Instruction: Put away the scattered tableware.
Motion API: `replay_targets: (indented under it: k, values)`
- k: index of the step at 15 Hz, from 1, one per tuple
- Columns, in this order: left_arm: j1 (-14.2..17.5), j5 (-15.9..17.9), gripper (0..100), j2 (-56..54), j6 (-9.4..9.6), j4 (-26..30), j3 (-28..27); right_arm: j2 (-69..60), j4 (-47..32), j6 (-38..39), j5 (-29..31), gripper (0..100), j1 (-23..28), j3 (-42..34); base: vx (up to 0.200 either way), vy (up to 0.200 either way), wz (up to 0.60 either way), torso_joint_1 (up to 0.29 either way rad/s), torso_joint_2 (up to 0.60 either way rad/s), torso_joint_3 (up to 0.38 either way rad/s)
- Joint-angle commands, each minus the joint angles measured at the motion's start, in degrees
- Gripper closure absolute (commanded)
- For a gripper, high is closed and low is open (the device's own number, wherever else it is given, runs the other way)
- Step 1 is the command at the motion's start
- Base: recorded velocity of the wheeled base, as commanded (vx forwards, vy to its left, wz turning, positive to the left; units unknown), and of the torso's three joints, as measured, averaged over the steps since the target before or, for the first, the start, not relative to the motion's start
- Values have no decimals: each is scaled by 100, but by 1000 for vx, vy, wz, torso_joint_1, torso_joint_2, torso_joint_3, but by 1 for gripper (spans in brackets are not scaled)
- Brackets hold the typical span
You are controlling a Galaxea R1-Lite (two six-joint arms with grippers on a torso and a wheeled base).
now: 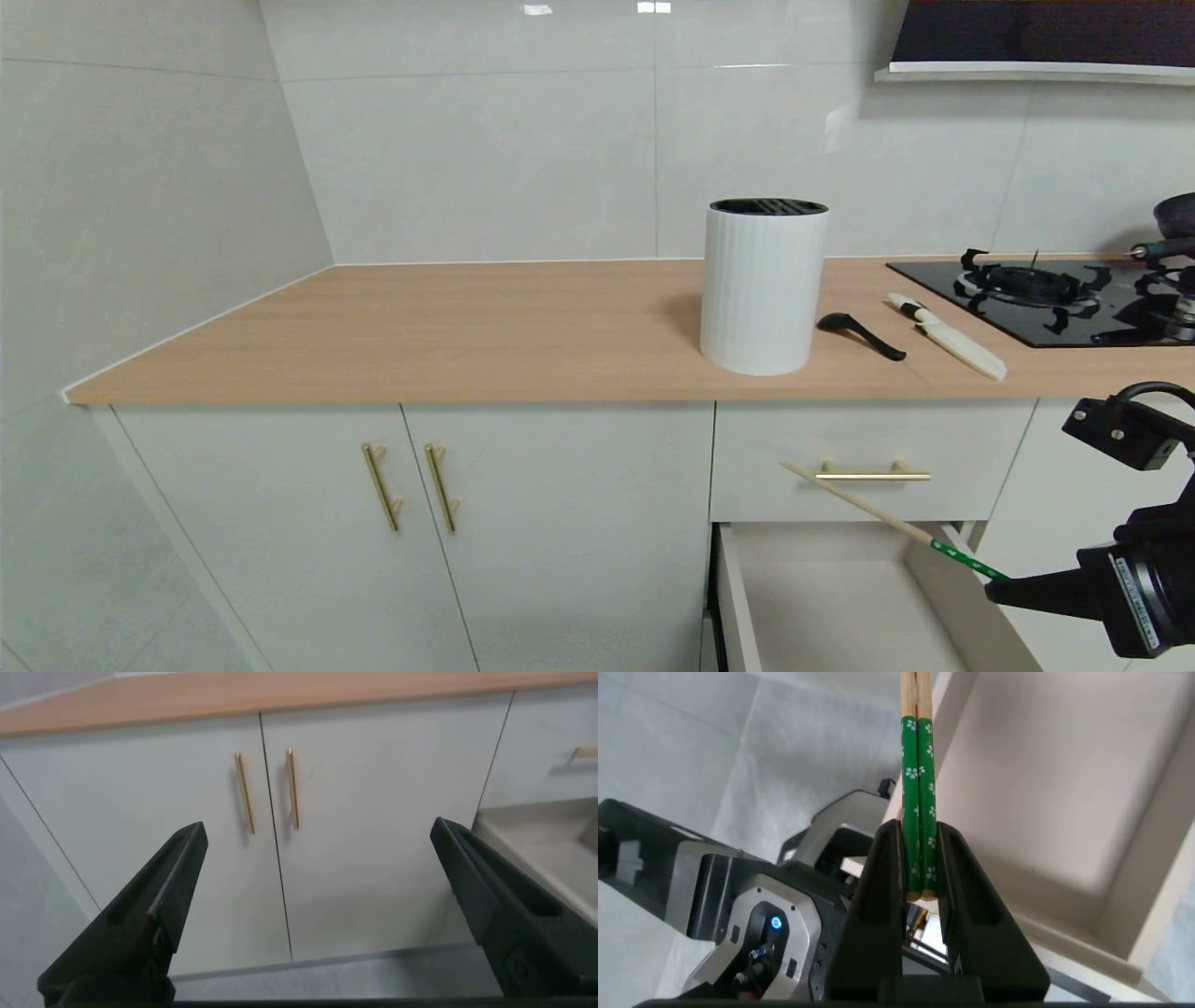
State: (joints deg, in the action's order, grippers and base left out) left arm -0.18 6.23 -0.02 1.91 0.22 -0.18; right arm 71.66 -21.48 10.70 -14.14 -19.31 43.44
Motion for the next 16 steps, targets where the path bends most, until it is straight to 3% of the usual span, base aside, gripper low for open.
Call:
replay_targets:
  k: [1, 11, 16]
  values:
    - [1, -8, 0, 2, 2, 4, 1, 94, 3, -51, -1, 100, 6, -19, 0, 0, 0, -183, 476, 281]
    - [1, -8, 0, 2, 2, 4, 1, 446, 12, -77, -1, 100, 6, -72, 0, 0, 0, -145, 444, 294]
    - [1, -8, 0, 2, 2, 4, 1, 569, 12, -77, -1, 100, 6, -72, 0, 0, 0, -15, 64, 39]
